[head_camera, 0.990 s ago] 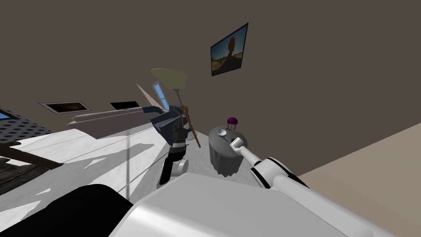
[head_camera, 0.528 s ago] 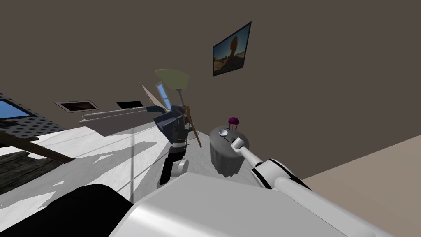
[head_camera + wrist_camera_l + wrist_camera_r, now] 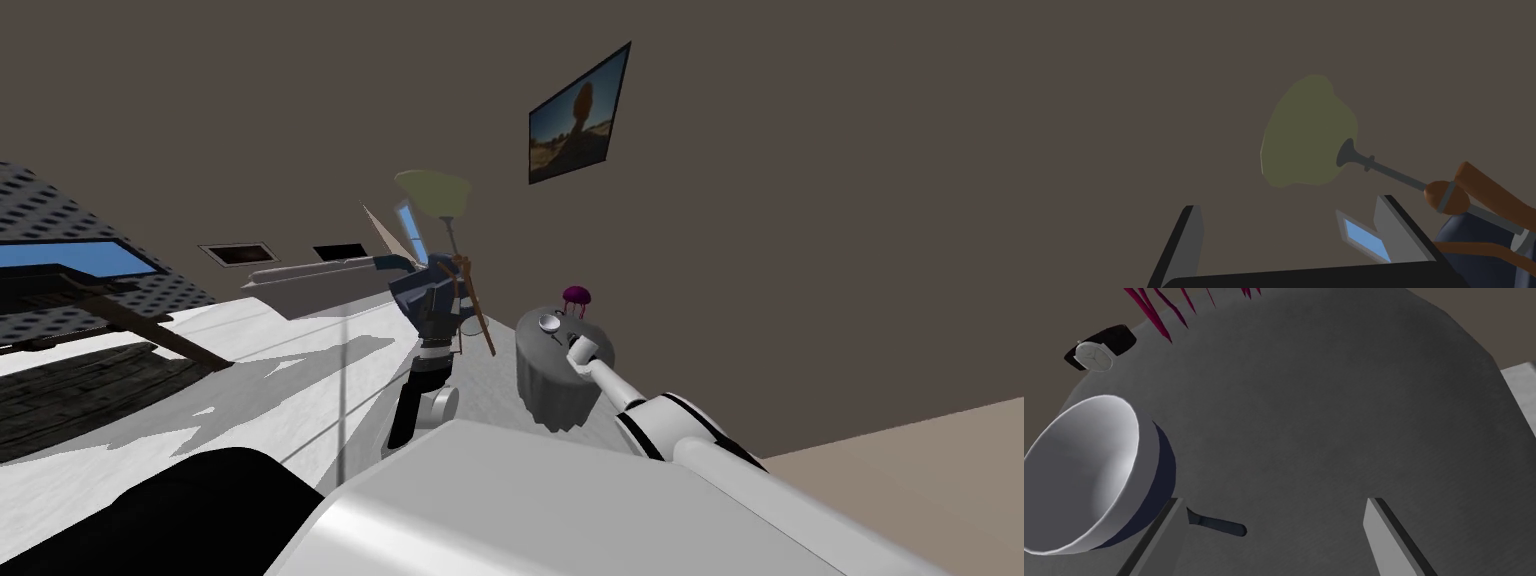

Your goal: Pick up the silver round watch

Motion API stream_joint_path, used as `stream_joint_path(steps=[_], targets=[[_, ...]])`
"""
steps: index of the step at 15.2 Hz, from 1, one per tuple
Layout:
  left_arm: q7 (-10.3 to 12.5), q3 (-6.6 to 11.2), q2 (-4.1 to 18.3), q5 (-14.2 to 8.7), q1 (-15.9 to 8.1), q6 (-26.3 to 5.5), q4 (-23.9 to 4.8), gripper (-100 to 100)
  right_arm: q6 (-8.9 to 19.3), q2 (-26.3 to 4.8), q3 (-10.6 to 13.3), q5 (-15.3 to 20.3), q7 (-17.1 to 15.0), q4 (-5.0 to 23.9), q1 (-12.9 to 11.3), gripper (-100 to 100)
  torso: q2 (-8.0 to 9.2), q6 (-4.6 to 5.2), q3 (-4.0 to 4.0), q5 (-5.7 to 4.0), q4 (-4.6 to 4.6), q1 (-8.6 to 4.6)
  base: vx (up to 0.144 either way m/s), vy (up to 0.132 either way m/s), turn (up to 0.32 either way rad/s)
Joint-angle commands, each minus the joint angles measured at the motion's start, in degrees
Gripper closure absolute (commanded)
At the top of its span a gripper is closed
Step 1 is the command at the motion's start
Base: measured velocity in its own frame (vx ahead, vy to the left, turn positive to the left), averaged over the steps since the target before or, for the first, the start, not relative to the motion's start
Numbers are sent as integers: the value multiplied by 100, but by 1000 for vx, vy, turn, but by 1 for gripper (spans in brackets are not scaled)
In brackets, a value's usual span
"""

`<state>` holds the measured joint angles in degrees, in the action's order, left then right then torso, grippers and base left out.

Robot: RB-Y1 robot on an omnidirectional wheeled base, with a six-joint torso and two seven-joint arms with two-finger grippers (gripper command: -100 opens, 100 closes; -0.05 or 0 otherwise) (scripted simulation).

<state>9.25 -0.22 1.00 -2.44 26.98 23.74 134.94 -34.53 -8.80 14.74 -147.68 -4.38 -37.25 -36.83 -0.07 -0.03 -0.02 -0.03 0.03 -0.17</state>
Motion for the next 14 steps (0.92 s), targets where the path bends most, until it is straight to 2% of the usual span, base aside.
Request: stream_joint_path(steps=[1, 3, 4, 6, 9, 10, 12, 14], targets=[[0, 0, 0, 0, 0, 0, 0, 0, 4, -21, -25, 286, 79, -103, 57, -100, 0, 0, 0, 0, 0, 0, -9, -5, 1], [0, 0, 0, 0, 1, 0, 0, 0, 4, -21, -25, 442, 79, -103, 57, -100, -2, 3, -1, 0, 0, -1, -3, 0, -28], [0, 0, 0, 0, 0, 0, 0, 0, 219, -71, -200, 624, 304, -241, 206, -100, -3, 2, -2, 0, -1, -1, -10, 3, 202], [0, 0, 0, 0, -1, 0, 0, 0, 219, -71, -200, 882, 304, -241, 206, -100, 0, -2, 0, 0, 0, 1, -14, -6, 173], [0, 0, 0, 0, 1, 0, 0, 0, 219, -71, -200, 1210, 304, -241, 206, -100, -2, 3, -1, 0, -1, -2, -5, -2, -19], [0, 0, 0, 0, 1, 0, 0, 0, 443, -122, -383, 1382, 541, -378, 364, -100, -3, 2, -2, 0, -1, -1, -12, 2, 202], [0, 0, 0, 0, -1, 0, 0, 0, 443, -122, -383, 1608, 541, -378, 364, -100, 1, -3, 0, 0, 0, 0, -16, -7, 185], [0, 0, 0, 0, 0, 0, 0, 0, 443, -122, -383, 1880, 541, -378, 364, -100, -1, 3, 0, 0, 0, -2, -7, -4, -19]])
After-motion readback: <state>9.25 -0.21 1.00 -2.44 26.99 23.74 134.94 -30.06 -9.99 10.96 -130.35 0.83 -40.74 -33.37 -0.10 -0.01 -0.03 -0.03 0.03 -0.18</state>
